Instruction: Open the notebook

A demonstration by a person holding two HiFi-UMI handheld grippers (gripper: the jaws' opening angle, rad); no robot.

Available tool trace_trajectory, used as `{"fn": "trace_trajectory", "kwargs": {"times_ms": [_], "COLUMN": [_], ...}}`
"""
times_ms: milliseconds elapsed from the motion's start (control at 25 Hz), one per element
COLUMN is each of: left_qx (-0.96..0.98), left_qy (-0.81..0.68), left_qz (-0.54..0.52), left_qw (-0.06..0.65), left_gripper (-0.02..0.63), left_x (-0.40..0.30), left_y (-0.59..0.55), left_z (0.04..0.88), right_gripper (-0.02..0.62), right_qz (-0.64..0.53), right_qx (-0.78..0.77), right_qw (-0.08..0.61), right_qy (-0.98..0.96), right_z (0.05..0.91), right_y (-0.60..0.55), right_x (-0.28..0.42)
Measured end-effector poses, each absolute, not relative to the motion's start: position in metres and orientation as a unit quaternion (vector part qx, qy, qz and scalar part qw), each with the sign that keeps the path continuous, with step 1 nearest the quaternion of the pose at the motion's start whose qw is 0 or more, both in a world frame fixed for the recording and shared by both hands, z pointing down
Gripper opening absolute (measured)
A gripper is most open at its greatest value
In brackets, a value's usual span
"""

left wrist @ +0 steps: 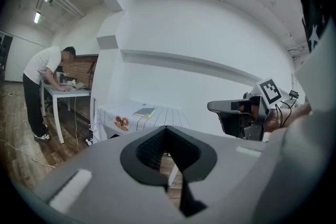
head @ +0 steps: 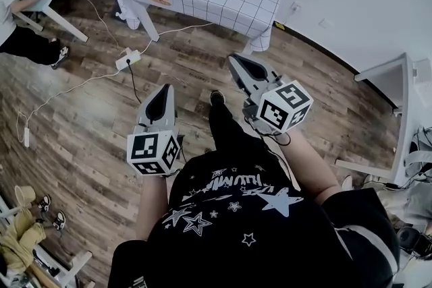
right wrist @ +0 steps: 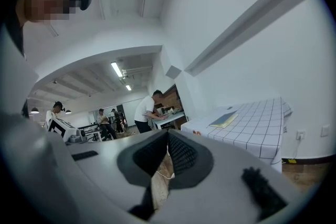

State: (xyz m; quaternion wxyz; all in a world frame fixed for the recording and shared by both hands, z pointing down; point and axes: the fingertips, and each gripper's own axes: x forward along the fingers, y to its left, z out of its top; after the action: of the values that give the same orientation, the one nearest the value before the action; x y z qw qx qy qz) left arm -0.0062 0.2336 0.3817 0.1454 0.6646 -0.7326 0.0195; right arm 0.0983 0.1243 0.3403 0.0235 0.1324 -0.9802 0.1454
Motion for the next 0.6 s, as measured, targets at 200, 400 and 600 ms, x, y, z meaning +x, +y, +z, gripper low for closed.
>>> {"fn": "trace_trajectory", "kwargs": {"times_ms": [200,400,600], "left_qx": [0.668,0.673,0.689], "left_qy": [-0.73,-0.727,-0.714], "left_qz": [0.029,0.03,0.021], "left_qw": [0.143,0.131,0.127], "left_gripper": [0.009,0.009,0.009], "left_x": [-0.032,-0.058,-0.076], "left_y": [0.182,0.127,0.073], "left_z": [0.379,0.374,0.367], "right_gripper": [0.015,0.015,0.015], "right_qz": [0.161,0.17,0.172], "right_qx": [0.148,0.157,0.158], "right_qw": [0.019,0.018,0.024], "right_qy": [-0.976,-0.973,-0.972], "right_z": [0.345,0.345,0.342], "right_y": [0.068,0.002,-0.06], "right_x": [0.08,0.049,0.019]}}
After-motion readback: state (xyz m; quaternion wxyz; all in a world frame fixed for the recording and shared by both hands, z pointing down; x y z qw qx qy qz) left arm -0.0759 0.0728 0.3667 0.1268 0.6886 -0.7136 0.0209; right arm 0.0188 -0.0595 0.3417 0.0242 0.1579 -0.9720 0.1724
